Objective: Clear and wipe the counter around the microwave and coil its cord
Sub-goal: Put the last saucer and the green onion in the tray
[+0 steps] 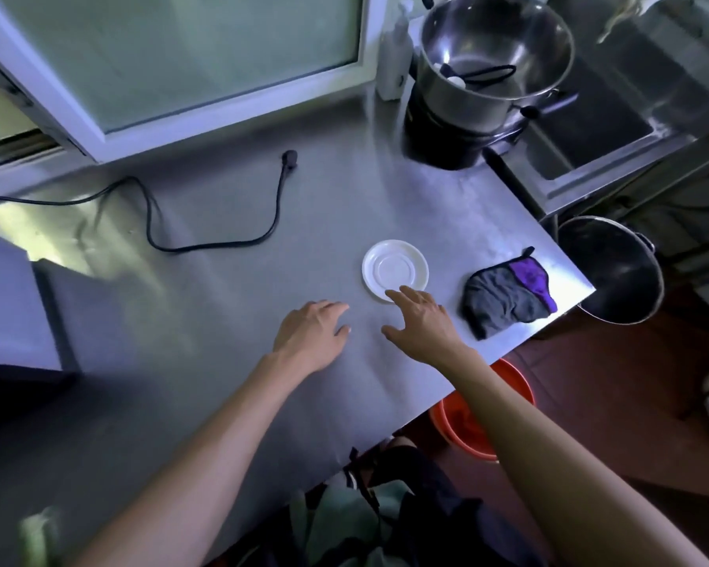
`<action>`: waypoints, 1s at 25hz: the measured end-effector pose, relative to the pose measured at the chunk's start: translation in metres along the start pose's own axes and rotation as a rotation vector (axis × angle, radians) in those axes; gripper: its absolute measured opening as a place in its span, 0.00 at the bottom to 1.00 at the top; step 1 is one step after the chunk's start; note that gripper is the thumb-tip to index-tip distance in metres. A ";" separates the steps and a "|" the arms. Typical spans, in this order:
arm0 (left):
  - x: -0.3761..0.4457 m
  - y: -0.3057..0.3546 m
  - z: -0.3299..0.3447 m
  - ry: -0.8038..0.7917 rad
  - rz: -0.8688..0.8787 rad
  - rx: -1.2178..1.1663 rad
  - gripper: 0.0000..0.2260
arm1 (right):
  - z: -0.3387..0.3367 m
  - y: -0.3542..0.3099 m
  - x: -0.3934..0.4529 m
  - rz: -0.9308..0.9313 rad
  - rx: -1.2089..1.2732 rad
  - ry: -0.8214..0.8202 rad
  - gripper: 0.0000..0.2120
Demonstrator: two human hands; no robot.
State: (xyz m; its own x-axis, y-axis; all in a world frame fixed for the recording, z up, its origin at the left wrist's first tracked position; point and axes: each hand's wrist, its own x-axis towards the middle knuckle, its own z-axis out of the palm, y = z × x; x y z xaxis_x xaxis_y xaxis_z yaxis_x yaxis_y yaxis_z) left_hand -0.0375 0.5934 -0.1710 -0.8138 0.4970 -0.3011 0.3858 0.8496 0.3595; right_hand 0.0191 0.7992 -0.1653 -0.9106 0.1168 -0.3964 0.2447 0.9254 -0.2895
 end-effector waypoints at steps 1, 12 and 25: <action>0.007 0.000 0.001 -0.011 -0.017 0.002 0.20 | 0.000 0.004 0.011 -0.009 -0.034 -0.005 0.33; 0.071 0.023 -0.006 -0.035 -0.229 -0.019 0.19 | 0.001 0.033 0.122 -0.231 -0.280 -0.120 0.49; 0.066 0.038 0.003 0.012 -0.424 -0.022 0.14 | 0.001 0.049 0.156 -0.422 -0.343 -0.165 0.54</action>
State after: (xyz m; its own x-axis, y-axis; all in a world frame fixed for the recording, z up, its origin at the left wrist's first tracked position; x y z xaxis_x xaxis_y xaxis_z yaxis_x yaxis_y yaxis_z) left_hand -0.0755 0.6595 -0.1800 -0.9036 0.1020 -0.4161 0.0064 0.9744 0.2248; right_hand -0.1106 0.8628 -0.2419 -0.8356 -0.3205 -0.4462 -0.2759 0.9471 -0.1637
